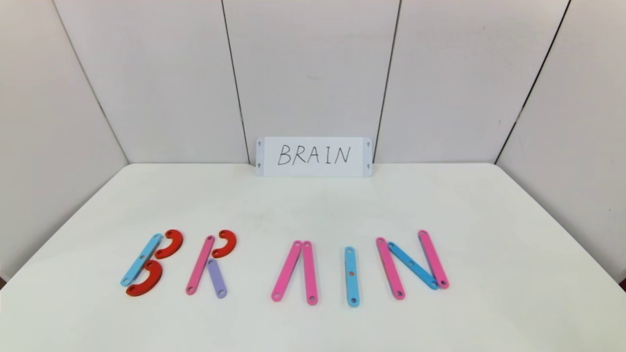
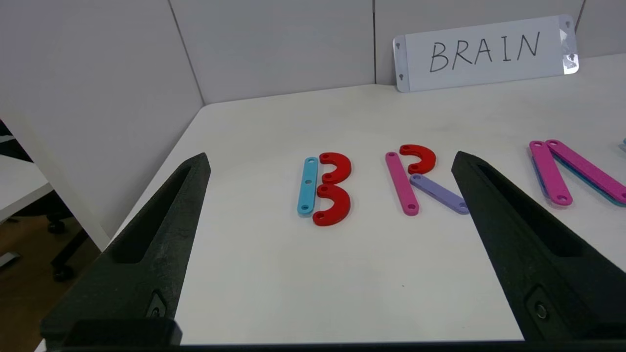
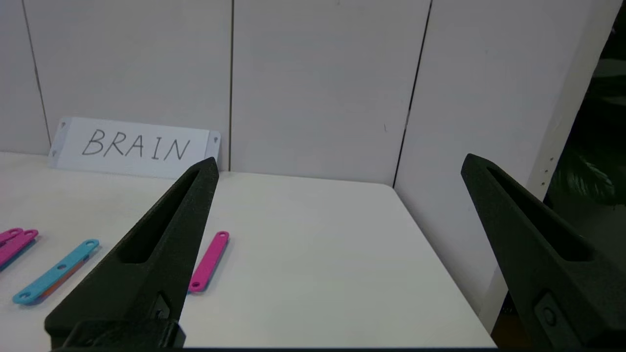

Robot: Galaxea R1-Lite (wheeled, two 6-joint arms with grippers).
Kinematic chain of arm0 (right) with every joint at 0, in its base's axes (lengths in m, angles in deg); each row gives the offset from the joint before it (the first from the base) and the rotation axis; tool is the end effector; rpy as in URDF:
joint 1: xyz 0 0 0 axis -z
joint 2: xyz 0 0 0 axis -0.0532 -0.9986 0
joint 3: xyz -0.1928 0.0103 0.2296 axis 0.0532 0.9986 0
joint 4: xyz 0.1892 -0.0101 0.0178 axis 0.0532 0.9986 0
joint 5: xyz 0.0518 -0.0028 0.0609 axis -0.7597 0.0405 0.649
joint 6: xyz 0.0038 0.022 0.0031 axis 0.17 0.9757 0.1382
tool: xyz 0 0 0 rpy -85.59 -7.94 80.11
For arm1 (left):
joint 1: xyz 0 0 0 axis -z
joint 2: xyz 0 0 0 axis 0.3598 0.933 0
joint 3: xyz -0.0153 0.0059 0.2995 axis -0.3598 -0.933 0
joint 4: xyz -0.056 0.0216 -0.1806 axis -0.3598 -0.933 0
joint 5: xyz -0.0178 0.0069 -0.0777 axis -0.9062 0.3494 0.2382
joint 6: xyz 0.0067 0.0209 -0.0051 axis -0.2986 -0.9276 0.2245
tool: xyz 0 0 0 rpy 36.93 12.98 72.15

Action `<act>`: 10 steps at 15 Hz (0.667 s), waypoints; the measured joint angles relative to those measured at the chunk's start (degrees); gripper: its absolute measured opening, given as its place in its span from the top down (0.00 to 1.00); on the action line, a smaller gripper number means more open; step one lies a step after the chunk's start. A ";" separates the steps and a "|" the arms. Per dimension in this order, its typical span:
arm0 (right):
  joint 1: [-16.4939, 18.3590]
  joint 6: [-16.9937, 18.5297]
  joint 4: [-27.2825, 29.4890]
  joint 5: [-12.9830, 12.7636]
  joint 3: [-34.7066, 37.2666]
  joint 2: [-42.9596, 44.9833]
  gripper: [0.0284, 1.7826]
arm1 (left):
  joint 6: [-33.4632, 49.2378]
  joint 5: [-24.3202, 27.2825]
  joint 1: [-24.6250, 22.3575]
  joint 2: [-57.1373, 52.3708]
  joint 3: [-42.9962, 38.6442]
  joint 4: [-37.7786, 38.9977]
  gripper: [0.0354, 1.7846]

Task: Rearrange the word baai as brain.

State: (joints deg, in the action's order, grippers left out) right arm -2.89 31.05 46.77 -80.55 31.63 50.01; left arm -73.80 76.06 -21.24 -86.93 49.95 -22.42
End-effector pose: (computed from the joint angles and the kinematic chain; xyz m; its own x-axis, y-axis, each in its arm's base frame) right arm -0.0302 -0.0003 0.1133 0.9325 -0.0203 0.3606 0.0536 0.9951 -0.0828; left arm -0.0319 0.0001 0.1094 0.9826 0.0125 0.1852 -0.0335 0.9933 0.1108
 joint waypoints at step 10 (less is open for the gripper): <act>-0.05 1.24 12.18 0.72 0.30 0.06 0.02 | 0.96 1.50 0.00 -0.02 -5.03 -5.86 0.03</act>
State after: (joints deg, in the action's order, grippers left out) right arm -2.94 32.29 58.95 -79.83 31.93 50.08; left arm -72.83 77.56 -21.24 -86.96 44.92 -28.28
